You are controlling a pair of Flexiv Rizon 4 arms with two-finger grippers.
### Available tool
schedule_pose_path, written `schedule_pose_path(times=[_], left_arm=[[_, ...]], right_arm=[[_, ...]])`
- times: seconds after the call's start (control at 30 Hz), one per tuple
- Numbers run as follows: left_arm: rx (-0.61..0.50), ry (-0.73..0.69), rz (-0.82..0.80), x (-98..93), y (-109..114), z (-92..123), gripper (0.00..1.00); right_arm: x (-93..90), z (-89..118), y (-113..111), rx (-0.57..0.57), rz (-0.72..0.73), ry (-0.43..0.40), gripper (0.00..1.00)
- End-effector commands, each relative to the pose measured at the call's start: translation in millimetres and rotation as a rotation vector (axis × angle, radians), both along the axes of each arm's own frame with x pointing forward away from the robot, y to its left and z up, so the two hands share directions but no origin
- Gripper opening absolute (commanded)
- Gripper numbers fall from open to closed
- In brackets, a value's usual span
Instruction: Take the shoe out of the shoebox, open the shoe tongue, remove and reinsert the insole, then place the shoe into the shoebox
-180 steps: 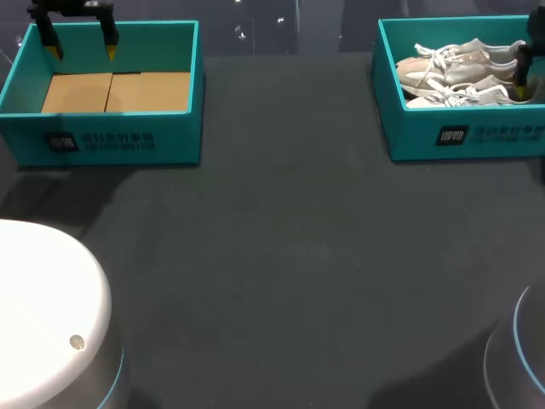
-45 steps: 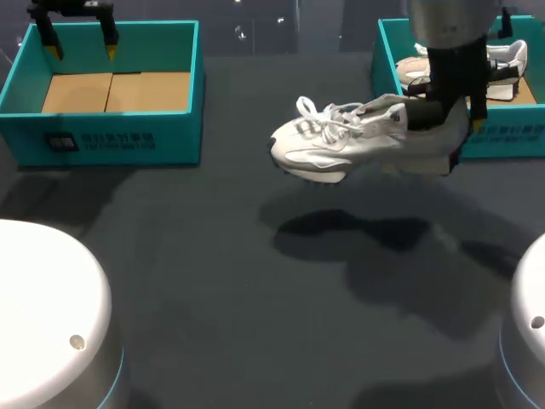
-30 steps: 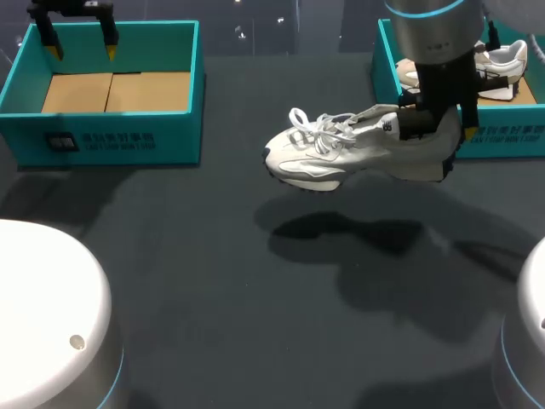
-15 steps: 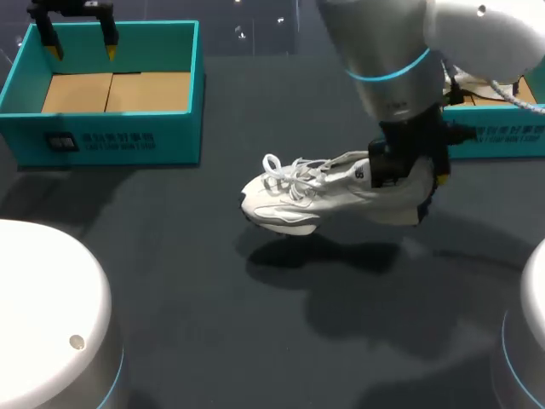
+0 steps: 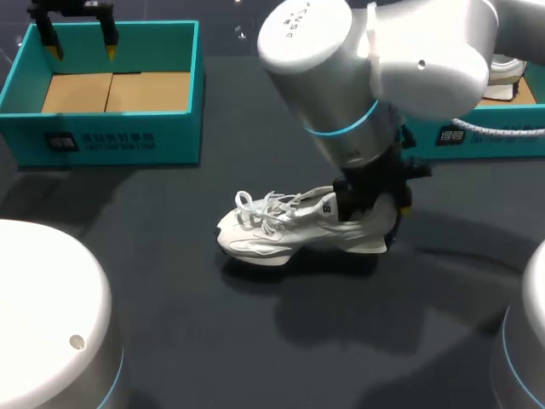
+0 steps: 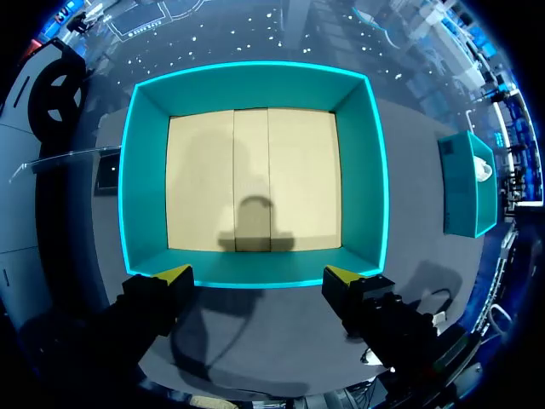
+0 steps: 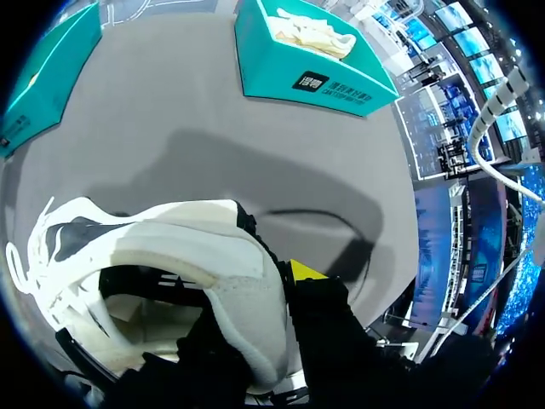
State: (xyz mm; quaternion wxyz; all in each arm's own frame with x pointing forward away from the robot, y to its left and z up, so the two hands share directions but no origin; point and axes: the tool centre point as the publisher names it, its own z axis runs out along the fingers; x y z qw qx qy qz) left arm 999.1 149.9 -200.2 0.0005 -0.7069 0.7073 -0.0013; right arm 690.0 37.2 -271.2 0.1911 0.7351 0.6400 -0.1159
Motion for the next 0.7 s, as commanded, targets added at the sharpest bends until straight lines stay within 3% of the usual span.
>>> schedule_pose_path(times=[0.03, 0.7], left_arm=[[0.001, 0.001, 0.000, 0.2, 0.1, 0.2, 1.00], [0.001, 0.001, 0.000, 0.2, 0.1, 0.2, 1.00]], right_arm=[[0.7, -20.5, 6.5, -0.004, -0.004, 0.029, 0.00], [-7.6, -73.2, 4.7, 0.076, 0.028, 0.076, 0.00]])
